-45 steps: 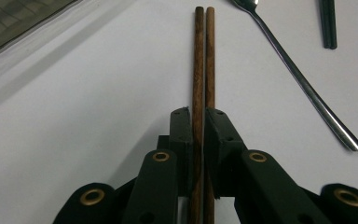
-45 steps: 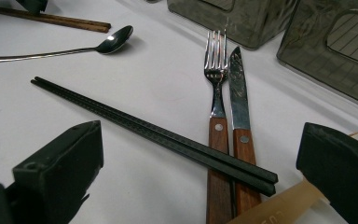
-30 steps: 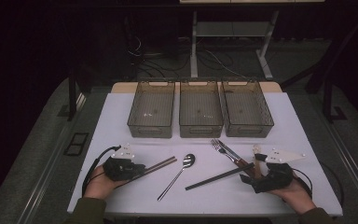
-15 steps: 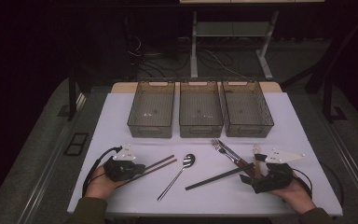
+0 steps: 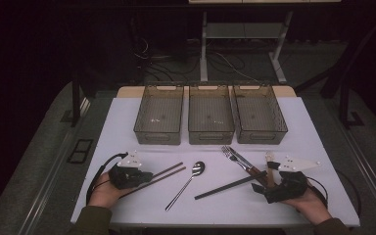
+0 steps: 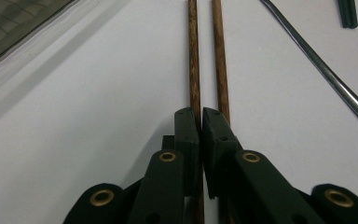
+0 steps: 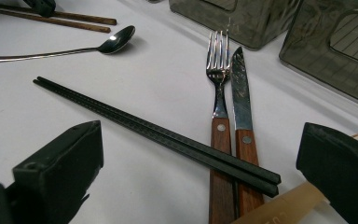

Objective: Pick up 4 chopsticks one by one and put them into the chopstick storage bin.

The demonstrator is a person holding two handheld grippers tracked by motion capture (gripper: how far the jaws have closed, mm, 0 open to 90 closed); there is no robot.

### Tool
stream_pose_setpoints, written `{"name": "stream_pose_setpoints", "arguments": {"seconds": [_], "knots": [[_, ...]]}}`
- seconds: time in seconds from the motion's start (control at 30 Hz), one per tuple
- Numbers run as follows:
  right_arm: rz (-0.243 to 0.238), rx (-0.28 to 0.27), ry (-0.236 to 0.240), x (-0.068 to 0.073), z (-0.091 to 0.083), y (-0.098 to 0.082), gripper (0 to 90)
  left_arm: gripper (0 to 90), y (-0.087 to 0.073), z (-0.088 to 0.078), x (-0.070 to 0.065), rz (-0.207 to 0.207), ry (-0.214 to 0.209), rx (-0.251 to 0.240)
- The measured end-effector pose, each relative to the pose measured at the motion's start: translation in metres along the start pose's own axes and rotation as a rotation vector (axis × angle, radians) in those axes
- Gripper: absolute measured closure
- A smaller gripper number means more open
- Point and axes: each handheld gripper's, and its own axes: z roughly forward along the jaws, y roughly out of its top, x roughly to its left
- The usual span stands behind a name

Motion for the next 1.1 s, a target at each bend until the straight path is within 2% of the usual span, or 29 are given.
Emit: {"name": "stream_pose_setpoints", "arguments": {"seconds": [0.2, 0.57, 0.77, 0.93, 1.1], "knots": [[-0.002, -0.003, -0.002, 0.0, 0.0, 0.0, 0.8, 84.8, 0.001, 0.0, 0.001, -0.014, 0.004, -0.002], [0.003, -0.009, -0.003, 0.0, -0.001, 0.0, 0.8, 84.8, 0.004, -0.003, 0.001, -0.006, 0.018, 0.001], [0.001, -0.007, -0.003, 0.0, -0.001, 0.0, 0.8, 84.8, 0.007, -0.007, 0.001, -0.016, 0.02, -0.007], [0.008, -0.007, -0.003, 0.0, -0.001, 0.0, 0.8, 84.8, 0.01, -0.01, 0.0, -0.053, 0.018, -0.014], [0.009, -0.007, -0.003, 0.0, -0.001, 0.0, 0.8, 84.8, 0.015, -0.013, -0.002, -0.061, 0.022, -0.017]]}}
